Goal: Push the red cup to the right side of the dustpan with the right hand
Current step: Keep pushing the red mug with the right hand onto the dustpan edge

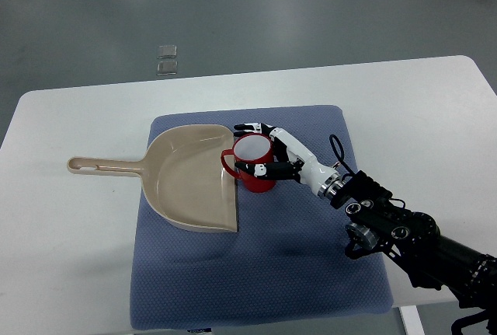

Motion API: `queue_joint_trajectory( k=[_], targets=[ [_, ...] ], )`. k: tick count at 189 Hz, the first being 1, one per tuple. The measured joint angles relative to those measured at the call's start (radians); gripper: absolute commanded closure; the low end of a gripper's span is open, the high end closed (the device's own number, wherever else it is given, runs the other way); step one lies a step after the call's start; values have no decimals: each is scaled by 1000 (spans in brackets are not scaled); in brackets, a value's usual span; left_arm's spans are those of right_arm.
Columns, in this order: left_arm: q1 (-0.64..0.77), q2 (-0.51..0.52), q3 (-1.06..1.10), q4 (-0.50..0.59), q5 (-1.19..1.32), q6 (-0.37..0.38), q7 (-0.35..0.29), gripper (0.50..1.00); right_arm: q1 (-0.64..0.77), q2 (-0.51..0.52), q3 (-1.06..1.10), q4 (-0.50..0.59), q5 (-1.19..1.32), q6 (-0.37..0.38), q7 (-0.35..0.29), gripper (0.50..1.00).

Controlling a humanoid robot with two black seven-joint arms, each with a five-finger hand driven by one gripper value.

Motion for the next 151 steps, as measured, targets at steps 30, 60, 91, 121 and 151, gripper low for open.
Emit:
queue_joint_trajectory(
  k=[30, 60, 91, 121, 151],
  targets=[
    [0, 0, 0, 0, 0, 0, 0, 500, 2, 0, -3, 9, 1, 0, 0, 758],
    [0, 0, 0, 0, 0, 0, 0, 500, 2, 0, -5, 14, 3, 2, 0, 758],
    [0, 0, 0, 0, 0, 0, 0, 500, 2, 0, -8, 20, 10, 11, 0, 756],
    [0, 0, 0, 0, 0, 0, 0, 500, 2, 0, -28, 22, 14, 27, 0, 754],
    [0, 0, 0, 0, 0, 0, 0, 500, 1, 0, -36, 27, 14, 34, 0, 744]
  ],
)
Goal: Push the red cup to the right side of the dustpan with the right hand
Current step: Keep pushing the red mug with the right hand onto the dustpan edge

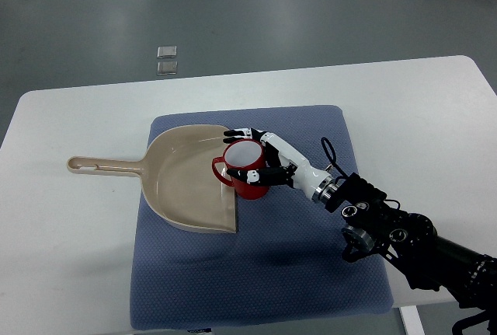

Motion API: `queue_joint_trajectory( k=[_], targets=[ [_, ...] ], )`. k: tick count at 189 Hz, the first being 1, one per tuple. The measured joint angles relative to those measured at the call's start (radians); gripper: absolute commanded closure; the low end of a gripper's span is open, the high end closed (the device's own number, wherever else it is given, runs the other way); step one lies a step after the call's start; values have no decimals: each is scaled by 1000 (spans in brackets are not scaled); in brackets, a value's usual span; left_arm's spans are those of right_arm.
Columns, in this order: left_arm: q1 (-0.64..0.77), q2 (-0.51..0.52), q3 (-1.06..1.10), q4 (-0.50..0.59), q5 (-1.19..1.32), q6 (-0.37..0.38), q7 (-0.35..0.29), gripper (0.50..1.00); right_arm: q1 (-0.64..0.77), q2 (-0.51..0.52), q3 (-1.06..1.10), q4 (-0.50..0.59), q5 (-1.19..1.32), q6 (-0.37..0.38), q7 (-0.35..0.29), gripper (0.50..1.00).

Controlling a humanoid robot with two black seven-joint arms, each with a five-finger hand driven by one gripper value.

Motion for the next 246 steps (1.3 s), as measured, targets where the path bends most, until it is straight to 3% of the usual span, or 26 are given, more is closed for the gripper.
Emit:
queue_joint_trajectory(
  k=[27, 65, 83, 246],
  targets=[
    [0, 0, 0, 0, 0, 0, 0, 500, 0, 0, -2, 0, 1, -3, 0, 707],
    [0, 0, 0, 0, 0, 0, 0, 500, 0, 0, -2, 0, 5, -12, 0, 611],
    [0, 0, 0, 0, 0, 0, 0, 500, -1, 0, -3, 0, 6, -13, 0, 597],
    [0, 0, 0, 0, 0, 0, 0, 500, -18, 0, -6, 42, -3, -4, 0, 587]
  ],
)
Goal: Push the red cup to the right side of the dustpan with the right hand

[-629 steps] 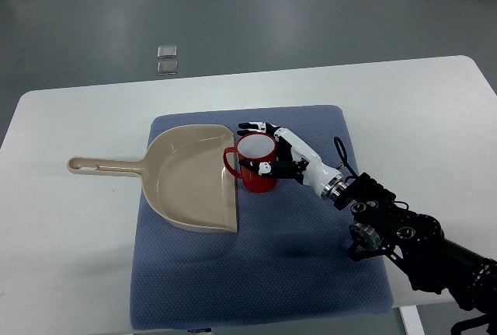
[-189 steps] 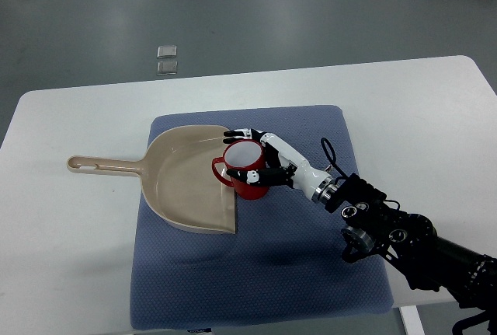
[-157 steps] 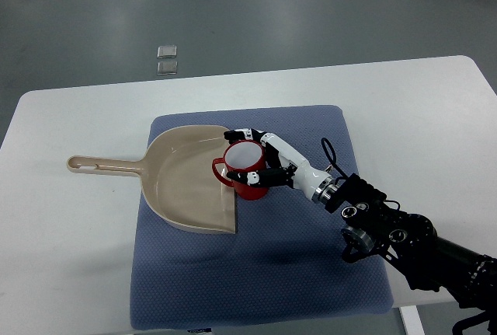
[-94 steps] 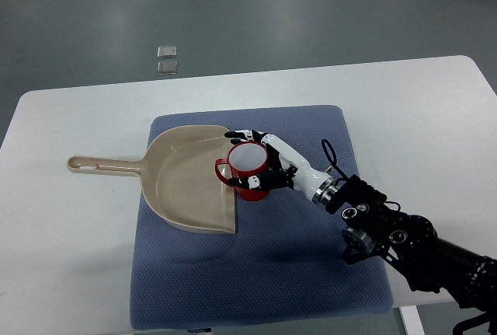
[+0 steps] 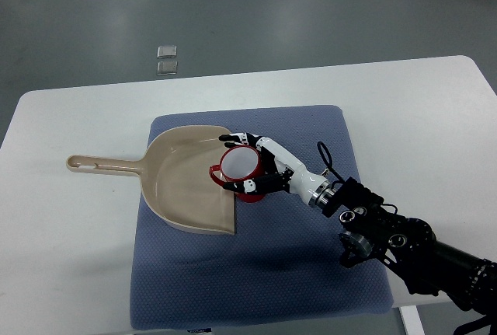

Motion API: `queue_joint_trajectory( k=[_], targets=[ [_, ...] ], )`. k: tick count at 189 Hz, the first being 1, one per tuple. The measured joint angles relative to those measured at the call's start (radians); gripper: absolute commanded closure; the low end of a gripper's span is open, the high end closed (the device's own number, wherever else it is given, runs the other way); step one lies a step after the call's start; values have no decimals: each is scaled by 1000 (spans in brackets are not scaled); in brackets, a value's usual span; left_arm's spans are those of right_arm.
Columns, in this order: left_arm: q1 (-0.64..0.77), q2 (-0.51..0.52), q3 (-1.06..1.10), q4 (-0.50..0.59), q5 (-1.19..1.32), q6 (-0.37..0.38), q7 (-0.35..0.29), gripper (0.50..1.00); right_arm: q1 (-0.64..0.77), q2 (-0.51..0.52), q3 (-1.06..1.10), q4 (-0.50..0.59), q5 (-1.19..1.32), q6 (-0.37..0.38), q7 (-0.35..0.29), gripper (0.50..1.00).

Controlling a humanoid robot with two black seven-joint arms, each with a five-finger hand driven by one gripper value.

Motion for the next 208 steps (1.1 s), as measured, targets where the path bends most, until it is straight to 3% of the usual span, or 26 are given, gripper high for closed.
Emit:
queue_joint_trajectory(
  k=[208],
  targets=[
    [0, 0, 0, 0, 0, 0, 0, 500, -20, -18, 2, 5, 4, 2, 0, 589]
  ],
)
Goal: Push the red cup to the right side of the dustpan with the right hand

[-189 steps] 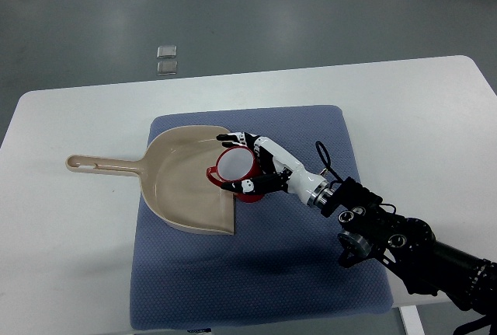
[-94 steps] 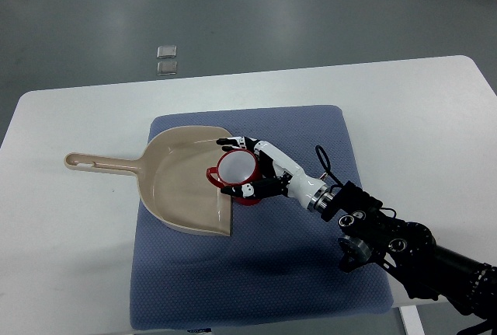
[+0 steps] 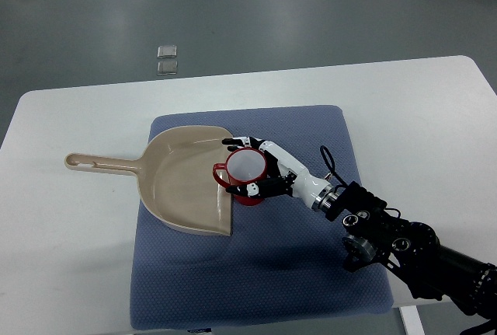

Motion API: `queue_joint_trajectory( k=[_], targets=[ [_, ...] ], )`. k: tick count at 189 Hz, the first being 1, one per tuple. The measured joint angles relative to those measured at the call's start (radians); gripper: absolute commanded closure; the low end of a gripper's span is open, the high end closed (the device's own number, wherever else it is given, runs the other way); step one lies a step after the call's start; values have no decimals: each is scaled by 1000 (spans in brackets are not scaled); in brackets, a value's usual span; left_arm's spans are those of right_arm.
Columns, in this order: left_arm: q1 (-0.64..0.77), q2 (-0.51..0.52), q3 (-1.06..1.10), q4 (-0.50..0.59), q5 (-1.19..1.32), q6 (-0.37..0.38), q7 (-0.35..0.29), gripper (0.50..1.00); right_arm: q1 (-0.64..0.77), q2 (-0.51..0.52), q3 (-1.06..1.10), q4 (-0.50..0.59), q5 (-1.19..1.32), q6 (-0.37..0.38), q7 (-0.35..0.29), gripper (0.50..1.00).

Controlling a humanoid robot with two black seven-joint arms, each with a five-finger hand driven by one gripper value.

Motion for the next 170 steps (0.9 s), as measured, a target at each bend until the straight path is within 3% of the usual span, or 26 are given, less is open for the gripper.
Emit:
queue_joint_trajectory(
  k=[170],
  targets=[
    [0, 0, 0, 0, 0, 0, 0, 500, -8, -86, 7, -1, 3, 36, 0, 591]
  ],
)
